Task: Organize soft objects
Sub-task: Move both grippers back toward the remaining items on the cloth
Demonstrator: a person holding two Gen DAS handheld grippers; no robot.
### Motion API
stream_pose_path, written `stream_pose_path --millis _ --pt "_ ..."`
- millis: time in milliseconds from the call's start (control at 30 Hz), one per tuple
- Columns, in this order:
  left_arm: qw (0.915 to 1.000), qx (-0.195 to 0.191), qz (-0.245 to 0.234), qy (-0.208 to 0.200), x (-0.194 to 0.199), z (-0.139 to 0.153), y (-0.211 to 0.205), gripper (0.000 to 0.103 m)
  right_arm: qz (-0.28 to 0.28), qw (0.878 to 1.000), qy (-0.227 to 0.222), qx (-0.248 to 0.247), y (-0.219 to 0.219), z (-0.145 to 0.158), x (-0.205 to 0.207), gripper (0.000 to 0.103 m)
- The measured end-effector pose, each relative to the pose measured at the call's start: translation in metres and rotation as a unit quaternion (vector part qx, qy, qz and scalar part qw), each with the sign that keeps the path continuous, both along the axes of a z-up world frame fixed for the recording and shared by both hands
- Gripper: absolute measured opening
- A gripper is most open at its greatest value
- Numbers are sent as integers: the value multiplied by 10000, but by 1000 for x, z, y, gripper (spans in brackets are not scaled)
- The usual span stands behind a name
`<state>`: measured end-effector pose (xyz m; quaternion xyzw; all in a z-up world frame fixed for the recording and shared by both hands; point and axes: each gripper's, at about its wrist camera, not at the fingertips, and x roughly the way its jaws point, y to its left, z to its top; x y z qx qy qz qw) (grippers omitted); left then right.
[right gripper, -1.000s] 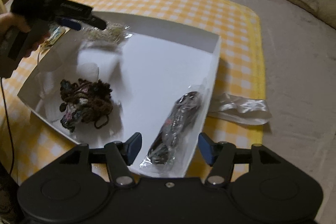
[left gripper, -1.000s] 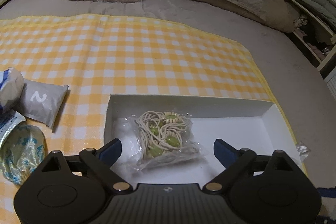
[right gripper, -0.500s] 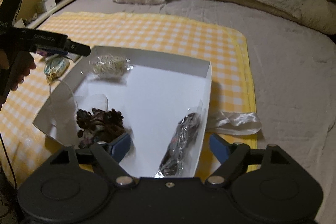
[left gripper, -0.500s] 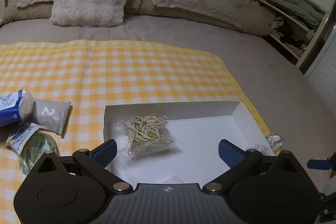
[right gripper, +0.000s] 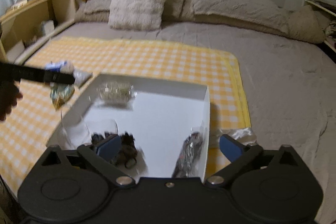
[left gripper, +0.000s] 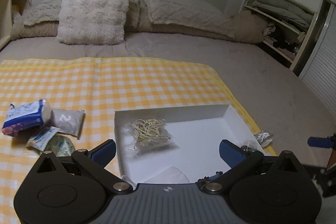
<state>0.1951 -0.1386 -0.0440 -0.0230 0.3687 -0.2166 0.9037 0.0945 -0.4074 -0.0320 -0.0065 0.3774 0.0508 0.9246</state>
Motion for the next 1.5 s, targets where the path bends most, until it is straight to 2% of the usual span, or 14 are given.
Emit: stream_pose_path --millis 233,433,667,1100,1400,1500 --pt "9997 35 114 -214 -12 12 17 103 -298 9980 -450 338 9 15 0 103" --pt "9991 16 198 -361 -17 19 38 103 -301 9966 -583 492 28 20 10 103" --pt "9973 0 552 -481 -17 24 71 103 -176 9958 -630 633 61 24 32 103" --pt "9915 135 1201 -491 -9 26 146 103 424 9927 -787 806 146 31 68 103" --pt "9816 385 1804 -489 2 26 204 103 746 9893 -826 947 197 27 99 103" --pt "9770 529 2023 -425 10 24 219 103 684 9891 -872 970 215 25 107 103"
